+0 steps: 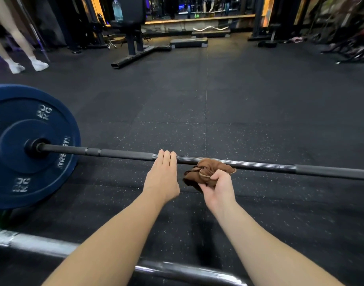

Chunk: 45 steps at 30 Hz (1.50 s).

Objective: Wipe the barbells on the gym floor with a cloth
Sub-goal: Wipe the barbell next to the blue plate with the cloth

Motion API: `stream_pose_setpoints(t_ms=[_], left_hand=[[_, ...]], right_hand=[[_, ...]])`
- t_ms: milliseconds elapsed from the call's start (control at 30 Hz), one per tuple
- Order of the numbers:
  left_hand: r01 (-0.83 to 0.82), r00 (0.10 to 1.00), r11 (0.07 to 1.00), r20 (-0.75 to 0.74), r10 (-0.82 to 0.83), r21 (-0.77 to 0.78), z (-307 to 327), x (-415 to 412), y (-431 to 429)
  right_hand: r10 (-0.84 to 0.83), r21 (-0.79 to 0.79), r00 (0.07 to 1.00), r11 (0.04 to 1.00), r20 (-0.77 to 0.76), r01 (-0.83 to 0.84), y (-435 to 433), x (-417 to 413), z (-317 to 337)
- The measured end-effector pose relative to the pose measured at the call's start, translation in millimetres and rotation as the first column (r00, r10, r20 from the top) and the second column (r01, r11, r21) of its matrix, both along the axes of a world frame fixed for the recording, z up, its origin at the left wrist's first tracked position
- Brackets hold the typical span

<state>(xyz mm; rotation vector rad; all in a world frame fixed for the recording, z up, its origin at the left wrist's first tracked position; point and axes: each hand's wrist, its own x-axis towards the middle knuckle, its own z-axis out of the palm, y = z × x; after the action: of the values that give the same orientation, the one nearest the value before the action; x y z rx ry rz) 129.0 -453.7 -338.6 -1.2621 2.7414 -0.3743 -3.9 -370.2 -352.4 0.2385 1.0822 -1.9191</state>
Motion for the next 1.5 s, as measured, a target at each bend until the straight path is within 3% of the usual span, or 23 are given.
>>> stream_pose_setpoints(t_ms=[300, 500, 767, 1167, 1500], left_hand=[[-0.033, 0.999, 0.997, 0.012, 0.032, 0.069, -2, 7, 4], [-0.024, 1.0, 0.998, -0.01, 0.025, 0.065, -5, 7, 3], [-0.03, 0.998, 0.997, -0.049, 0.034, 0.077, -9, 0, -3], [-0.059, 0.998, 0.992, 0.003, 0.059, 0.113, 1, 2, 3], [-0.054, 0.998, 0.998, -0.035, 0.056, 0.045, -11, 2, 4]], right_hand=[[-0.15, 0.033, 0.988, 0.988, -0.027, 0.15, 47, -64, -2], [-0.062, -0.039, 0.998, 0.997, -0.008, 0.062, 28, -37, 1], [-0.034, 0.032, 0.999, 0.999, 0.014, 0.034, 7, -5, 3], [-0.199, 0.042, 0.979, 0.979, -0.049, 0.201, 66, -89, -1], [-0.036, 0.033, 0.999, 0.999, 0.008, 0.036, 18, -22, 1]])
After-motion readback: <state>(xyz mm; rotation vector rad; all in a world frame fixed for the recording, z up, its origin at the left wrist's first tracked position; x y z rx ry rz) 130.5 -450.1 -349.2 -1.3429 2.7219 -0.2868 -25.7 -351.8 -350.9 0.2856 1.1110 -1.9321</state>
